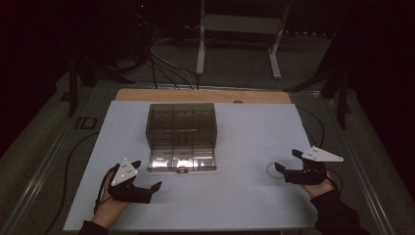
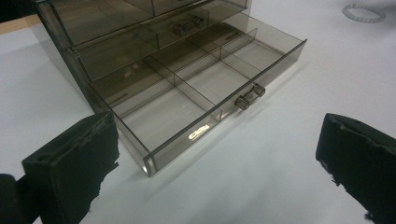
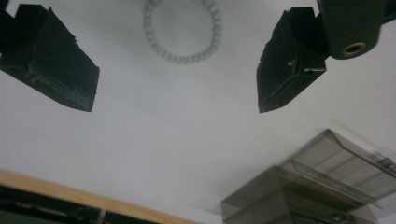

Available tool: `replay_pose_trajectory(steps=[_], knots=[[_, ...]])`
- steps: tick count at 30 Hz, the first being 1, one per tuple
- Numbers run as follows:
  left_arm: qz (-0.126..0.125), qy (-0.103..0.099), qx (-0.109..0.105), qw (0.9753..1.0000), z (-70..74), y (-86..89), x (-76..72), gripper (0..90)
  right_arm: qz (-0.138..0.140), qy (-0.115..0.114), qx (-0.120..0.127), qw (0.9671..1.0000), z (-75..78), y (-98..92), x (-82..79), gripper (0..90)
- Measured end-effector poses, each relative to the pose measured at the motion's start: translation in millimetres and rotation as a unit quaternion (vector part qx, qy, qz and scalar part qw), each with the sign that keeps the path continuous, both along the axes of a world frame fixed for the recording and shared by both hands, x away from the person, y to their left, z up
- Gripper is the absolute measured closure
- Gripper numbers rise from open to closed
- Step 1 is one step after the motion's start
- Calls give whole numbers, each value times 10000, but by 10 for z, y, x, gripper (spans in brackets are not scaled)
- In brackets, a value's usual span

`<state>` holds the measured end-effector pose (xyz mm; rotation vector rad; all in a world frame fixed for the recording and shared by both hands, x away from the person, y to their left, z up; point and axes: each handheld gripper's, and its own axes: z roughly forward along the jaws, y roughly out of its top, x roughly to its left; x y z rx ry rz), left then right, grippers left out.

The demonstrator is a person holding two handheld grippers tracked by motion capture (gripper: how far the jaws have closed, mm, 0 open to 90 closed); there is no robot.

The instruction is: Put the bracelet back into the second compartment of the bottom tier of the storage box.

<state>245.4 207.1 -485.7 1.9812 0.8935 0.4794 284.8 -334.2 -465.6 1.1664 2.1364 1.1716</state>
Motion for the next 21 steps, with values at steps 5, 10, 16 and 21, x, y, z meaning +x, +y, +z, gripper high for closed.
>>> replay_pose_trajectory(steps=[5, 10, 16, 21], knots=[[-9, 11, -24, 10000, -2, 4, 4, 0, -43, 205, -112, 9997, -130, 10, 77, 179], [-11, 3, -1, 10000, -1, -4, 0, 0, -91, 482, -120, 9987, -218, -38, 162, 341], [-11, -17, -1, 10000, 0, -5, -1, 0, -126, 706, -365, 9968, -311, -94, 259, 470], [-6, -4, -8, 10000, -1, 2, 2, 0, -148, 856, -534, 9948, -394, -91, 295, 544]])
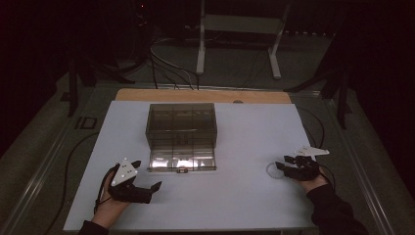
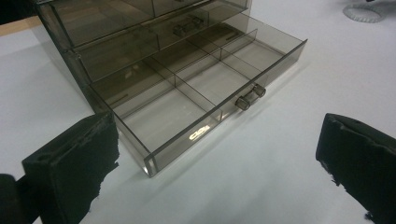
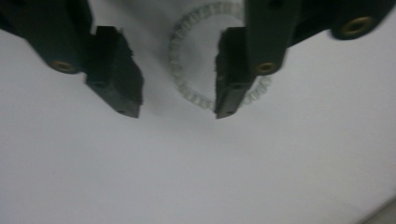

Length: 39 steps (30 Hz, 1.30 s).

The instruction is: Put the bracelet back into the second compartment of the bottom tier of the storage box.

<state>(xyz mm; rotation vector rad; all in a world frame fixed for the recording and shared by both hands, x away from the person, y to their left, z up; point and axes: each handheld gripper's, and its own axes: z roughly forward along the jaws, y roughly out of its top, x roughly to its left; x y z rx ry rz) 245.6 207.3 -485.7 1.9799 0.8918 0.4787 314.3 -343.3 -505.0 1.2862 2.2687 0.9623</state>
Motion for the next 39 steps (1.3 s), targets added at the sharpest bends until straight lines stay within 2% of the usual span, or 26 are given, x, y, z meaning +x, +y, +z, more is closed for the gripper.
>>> replay_pose_trajectory(steps=[7, 10, 23, 29, 34, 39], knots=[[-9, 1, 10, 10000, -2, 0, -1, 0, 41, 145, -201, 9997, -74, 2, 47, 677], [-11, 15, 13, 10000, -7, -3, 0, 0, 60, 221, -260, 9994, -90, 2, 50, 707], [-26, 11, 34, 10000, -5, -8, -5, 0, 6, 326, -241, 9992, -90, 12, 78, 849], [-29, 16, 25, 10000, -6, -5, -3, 0, -80, 325, -300, 9990, -70, 42, 74, 859], [-38, 7, 9, 10000, -4, 1, -3, 0, -71, 159, -121, 9998, 19, 40, 50, 859], [-32, 1, 15, 10000, -3, 1, -3, 0, -9, 150, -23, 9999, 83, 67, 27, 859]])
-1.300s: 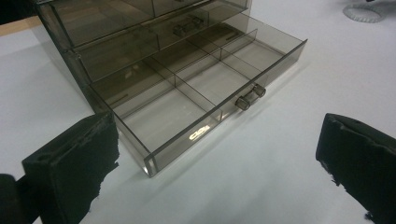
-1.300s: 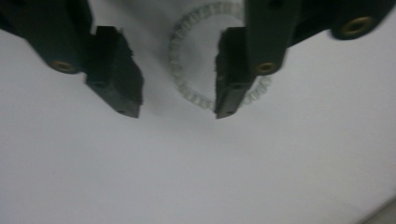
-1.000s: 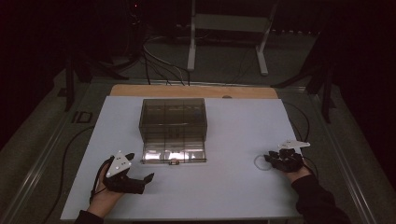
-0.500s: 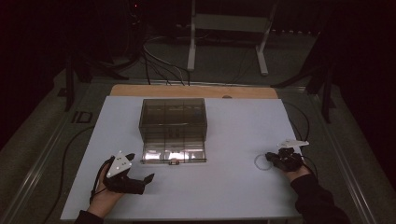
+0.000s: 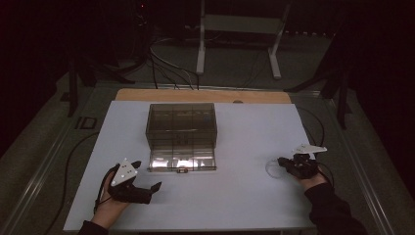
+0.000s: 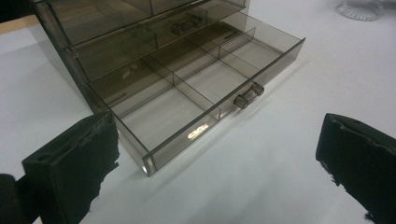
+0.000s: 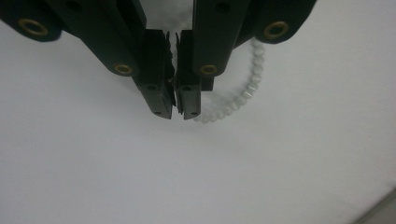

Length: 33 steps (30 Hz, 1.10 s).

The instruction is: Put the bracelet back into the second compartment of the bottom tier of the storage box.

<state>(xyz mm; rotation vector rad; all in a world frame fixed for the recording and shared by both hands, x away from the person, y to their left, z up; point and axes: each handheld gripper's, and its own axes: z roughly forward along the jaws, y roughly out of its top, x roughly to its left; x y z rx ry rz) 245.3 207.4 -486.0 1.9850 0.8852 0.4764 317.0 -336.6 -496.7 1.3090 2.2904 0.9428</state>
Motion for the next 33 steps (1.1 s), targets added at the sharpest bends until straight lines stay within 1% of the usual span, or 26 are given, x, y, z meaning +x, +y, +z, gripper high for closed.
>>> replay_pose_trajectory(steps=[2, 5, 9, 13, 18, 20, 27, 30, 33], knots=[[1, 9, 0, 10000, -2, -1, 0, 0, 48, -8, 65, 10000, 27, 10, -10, 859], [3, -27, 16, 10000, 0, -4, -2, 0, 89, 5, 83, 9999, 61, 31, -26, 859], [2, -16, 13, 10000, 1, -4, -4, 0, 113, -4, 51, 9999, 97, 47, -42, 859], [3, -7, 19, 10000, -2, -5, -3, 0, 148, -20, 123, 9998, 151, 64, -67, 859], [-12, 3, 29, 10000, -5, -10, 2, 0, 252, -30, 136, 9996, 198, 117, -100, 860], [-5, -5, 19, 10000, -2, -9, 0, 0, 264, -24, 188, 9995, 216, 126, -111, 860], [-3, 5, 7, 10000, -2, -9, 2, 0, 350, -6, 186, 9992, 262, 168, -145, 860], [-11, 8, 33, 10000, -5, -10, 3, 0, 380, -14, 187, 9991, 286, 185, -153, 860], [-5, 6, 19, 10000, -4, -10, 1, 0, 398, -70, 190, 9990, 331, 201, -166, 860]])
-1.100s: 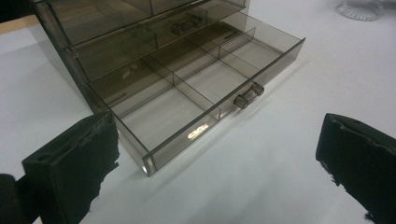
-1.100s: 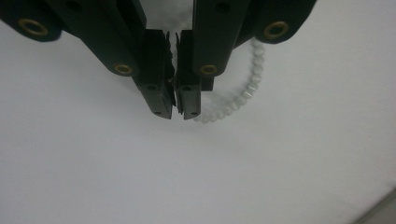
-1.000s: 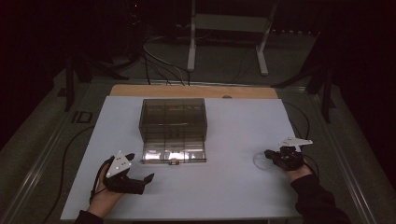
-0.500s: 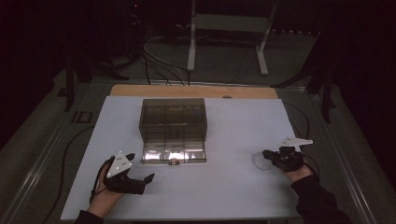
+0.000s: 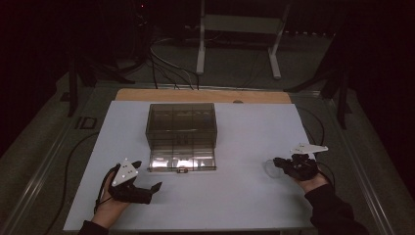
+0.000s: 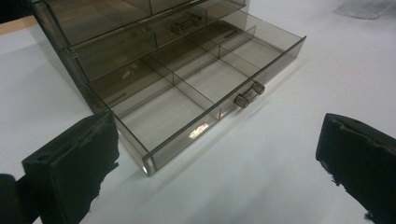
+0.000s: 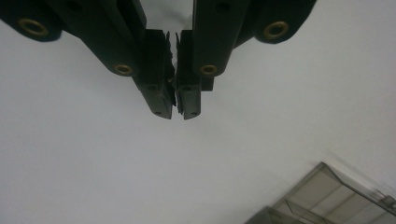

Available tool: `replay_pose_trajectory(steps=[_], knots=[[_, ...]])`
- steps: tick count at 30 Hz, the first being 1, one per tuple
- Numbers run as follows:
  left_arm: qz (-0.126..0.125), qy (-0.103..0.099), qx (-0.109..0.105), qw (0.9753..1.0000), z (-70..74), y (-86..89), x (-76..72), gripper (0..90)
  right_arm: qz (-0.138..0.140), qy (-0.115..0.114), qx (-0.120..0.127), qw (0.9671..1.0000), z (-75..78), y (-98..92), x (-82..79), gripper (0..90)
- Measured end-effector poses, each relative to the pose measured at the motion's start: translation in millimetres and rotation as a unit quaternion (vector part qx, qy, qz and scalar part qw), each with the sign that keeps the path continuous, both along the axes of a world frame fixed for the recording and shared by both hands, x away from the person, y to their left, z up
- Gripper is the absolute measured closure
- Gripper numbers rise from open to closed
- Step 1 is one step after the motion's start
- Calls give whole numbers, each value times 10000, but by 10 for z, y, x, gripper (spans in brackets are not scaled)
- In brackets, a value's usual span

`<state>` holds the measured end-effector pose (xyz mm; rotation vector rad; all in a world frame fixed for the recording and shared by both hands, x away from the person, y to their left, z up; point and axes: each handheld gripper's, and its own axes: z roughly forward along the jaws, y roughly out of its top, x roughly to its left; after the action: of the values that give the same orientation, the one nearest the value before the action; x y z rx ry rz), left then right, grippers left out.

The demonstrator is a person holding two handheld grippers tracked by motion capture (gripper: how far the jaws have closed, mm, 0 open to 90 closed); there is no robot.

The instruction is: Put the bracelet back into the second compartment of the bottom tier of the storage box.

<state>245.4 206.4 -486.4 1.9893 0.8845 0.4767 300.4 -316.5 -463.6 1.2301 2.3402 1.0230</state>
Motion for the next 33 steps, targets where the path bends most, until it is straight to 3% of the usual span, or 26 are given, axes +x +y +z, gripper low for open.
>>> replay_pose_trajectory(steps=[6, 7, 33], knots=[[1, -1, -18, 10000, 1, 2, -1, 0, 36, -82, 25, 10000, 73, 41, -9, 860], [-17, -34, 82, 10000, -4, -6, -4, 0, 48, -87, 25, 9999, 82, 48, -7, 860], [-29, -21, -2, 10000, 8, 1, -8, 0, 453, -258, 109, 9986, 292, 377, 77, 860]])
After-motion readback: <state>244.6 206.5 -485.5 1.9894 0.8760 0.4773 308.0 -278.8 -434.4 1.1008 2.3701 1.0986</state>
